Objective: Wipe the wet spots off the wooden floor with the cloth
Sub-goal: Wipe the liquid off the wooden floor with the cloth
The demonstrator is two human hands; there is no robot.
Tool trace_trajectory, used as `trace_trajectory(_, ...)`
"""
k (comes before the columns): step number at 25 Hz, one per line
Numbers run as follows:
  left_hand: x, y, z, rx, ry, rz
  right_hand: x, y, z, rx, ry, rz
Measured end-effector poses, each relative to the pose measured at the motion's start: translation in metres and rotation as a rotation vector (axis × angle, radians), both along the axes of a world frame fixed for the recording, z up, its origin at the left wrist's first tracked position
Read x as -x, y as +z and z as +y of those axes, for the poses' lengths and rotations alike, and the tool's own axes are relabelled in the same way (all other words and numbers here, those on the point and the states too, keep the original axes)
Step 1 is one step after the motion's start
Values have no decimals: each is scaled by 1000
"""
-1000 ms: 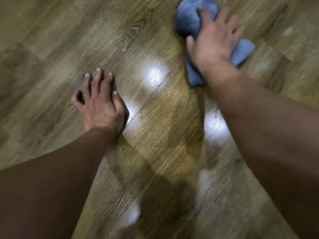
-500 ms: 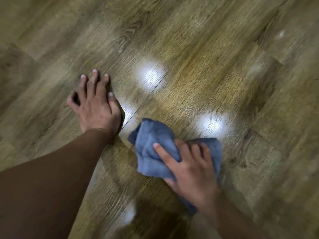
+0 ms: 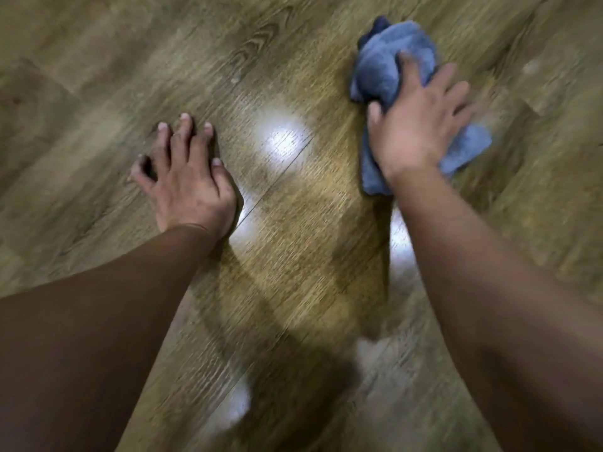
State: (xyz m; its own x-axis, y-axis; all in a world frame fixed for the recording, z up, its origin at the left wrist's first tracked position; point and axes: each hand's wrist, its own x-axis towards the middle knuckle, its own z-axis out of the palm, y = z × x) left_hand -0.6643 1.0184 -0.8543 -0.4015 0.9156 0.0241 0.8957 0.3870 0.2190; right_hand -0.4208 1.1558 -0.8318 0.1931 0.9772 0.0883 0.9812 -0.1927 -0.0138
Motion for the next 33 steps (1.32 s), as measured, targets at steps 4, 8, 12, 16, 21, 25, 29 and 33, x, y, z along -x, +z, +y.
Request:
trace_trajectory(4,1,-5,2,-1,-7,35,35,2,-50,-42,207,-40)
trace_trajectory(8,7,-12,6,25,-23,34,63,1,-157,-29,391,36)
trace_trajectory(12,-4,6,15,79,29,-87,47,3,-280,45,561,125)
trace_trajectory(16,-107,33,-2,-6,-267,-217,-37,8,-336,109,644,66)
trace_trajectory(21,-254,39,-7,120,-651,-358,-198,15,-318,113,335,19)
trace_trajectory(25,-324,37,15,558,-615,-229,-307,13,-278,107,5,-11)
trace_trajectory(29,-347,36,36,830,-500,-193,-389,2,-215,38,-300,3)
trace_trajectory(33,-343,42,36,901,-530,-234,-437,-4,-158,-6,-485,-26)
